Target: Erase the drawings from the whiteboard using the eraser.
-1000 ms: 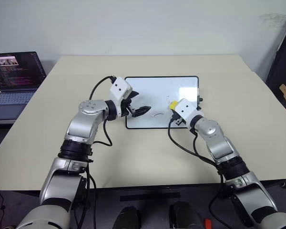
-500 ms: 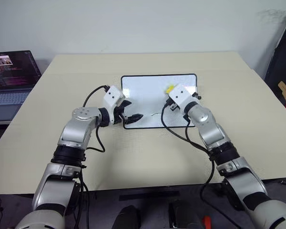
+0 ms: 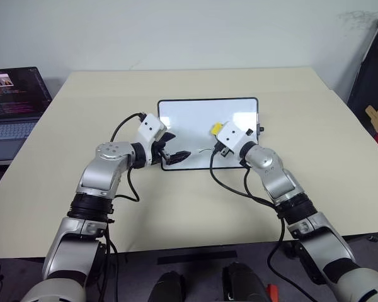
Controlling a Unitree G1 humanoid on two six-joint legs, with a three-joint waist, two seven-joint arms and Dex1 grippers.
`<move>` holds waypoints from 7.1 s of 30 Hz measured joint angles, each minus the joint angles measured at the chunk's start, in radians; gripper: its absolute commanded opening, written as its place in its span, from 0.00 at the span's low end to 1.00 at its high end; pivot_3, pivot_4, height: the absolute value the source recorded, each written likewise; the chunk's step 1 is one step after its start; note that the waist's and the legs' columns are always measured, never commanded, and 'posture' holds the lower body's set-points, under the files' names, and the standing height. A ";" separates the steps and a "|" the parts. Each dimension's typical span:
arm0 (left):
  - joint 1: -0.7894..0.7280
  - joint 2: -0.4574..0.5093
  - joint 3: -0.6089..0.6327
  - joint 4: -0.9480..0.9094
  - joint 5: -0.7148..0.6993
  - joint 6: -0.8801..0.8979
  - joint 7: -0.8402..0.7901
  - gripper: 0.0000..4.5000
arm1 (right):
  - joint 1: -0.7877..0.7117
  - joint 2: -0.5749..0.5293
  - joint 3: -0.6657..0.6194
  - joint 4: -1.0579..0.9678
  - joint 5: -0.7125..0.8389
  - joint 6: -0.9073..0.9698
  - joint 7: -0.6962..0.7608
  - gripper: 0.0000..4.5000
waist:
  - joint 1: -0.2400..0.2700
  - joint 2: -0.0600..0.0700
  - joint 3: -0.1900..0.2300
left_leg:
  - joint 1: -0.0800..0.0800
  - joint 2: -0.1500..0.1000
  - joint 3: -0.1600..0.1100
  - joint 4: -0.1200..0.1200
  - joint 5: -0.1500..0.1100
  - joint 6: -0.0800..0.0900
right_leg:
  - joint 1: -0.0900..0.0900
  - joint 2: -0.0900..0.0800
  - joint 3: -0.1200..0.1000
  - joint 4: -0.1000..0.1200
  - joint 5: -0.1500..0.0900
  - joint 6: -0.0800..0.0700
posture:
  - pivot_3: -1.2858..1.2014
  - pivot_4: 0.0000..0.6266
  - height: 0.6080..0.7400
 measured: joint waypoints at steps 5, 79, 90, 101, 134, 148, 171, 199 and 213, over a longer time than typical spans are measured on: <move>0.000 -0.002 0.000 0.000 0.000 0.000 0.000 1.00 | -0.002 0.004 0.001 -0.005 -0.013 0.009 -0.005 0.29 | 0.000 0.000 0.000 | 0.000 0.000 0.000 0.000 0.000 0.000 | 0.000 0.000 0.000 0.000 0.000 0.000 | 0.52 0.24 1.00; 0.335 0.093 0.111 -0.274 -0.094 -0.110 -0.062 1.00 | 0.312 -0.081 0.065 -0.443 -0.032 -0.094 0.097 0.28 | 0.028 -0.001 0.003 | -0.017 0.000 0.000 0.002 -0.002 -0.002 | -0.014 0.002 -0.002 -0.002 0.000 0.000 | 0.52 0.24 1.00; 0.234 0.092 0.054 -0.215 -0.086 -0.096 -0.093 1.00 | 0.096 -0.036 0.105 -0.211 -0.082 -0.031 0.146 0.28 | 0.024 -0.001 0.002 | -0.017 0.001 0.001 0.002 -0.001 -0.003 | -0.016 0.002 -0.001 -0.002 0.000 0.000 | 0.52 0.24 1.00; 0.235 0.085 0.048 -0.211 -0.086 -0.096 -0.095 1.00 | 0.060 -0.034 0.137 -0.169 -0.141 0.054 0.166 0.28 | 0.026 -0.001 0.002 | -0.016 0.000 0.000 0.003 -0.002 -0.002 | -0.015 0.002 -0.001 0.001 0.000 0.000 | 0.52 0.24 1.00; 0.247 0.073 0.037 -0.211 -0.083 -0.093 -0.107 1.00 | 0.014 -0.030 0.131 -0.156 -0.153 0.108 0.185 0.28 | 0.006 -0.002 0.002 | -0.001 0.003 0.000 0.001 -0.001 0.000 | -0.001 0.002 -0.001 -0.001 0.001 -0.002 | 0.52 0.24 1.00; 0.256 0.062 0.032 -0.195 -0.045 -0.088 -0.030 1.00 | 0.015 -0.048 0.152 -0.132 -0.174 0.031 0.178 0.28 | 0.018 -0.002 0.002 | -0.003 0.002 0.000 -0.001 -0.001 -0.001 | -0.002 0.001 -0.001 -0.005 0.000 -0.001 | 0.52 0.24 1.00; 0.224 0.027 -0.036 -0.268 -0.048 -0.096 -0.101 1.00 | 0.528 -0.270 -0.302 -0.651 0.025 0.118 0.159 0.28 | 0.050 -0.002 0.003 | -0.010 0.000 -0.003 0.000 -0.002 -0.001 | -0.002 0.000 -0.003 -0.011 -0.001 0.001 | 0.52 0.24 1.00; -0.269 -0.349 -0.286 0.311 0.085 -0.396 -0.394 1.00 | 0.565 -0.008 -0.639 -0.651 0.299 0.557 -0.125 0.44 | 0.028 -0.001 0.003 | -0.008 -0.001 0.000 0.000 -0.002 0.001 | -0.002 0.003 -0.001 -0.007 -0.002 0.003 | 0.52 0.24 1.00; -0.193 -0.322 -0.210 0.211 0.090 -0.375 -0.312 1.00 | 0.497 0.016 -0.653 -0.623 0.429 0.421 -0.153 1.00 | 0.021 0.000 0.003 | -0.006 0.001 0.000 -0.001 -0.002 0.001 | -0.002 0.004 0.000 -0.005 -0.002 0.003 | 0.52 0.24 1.00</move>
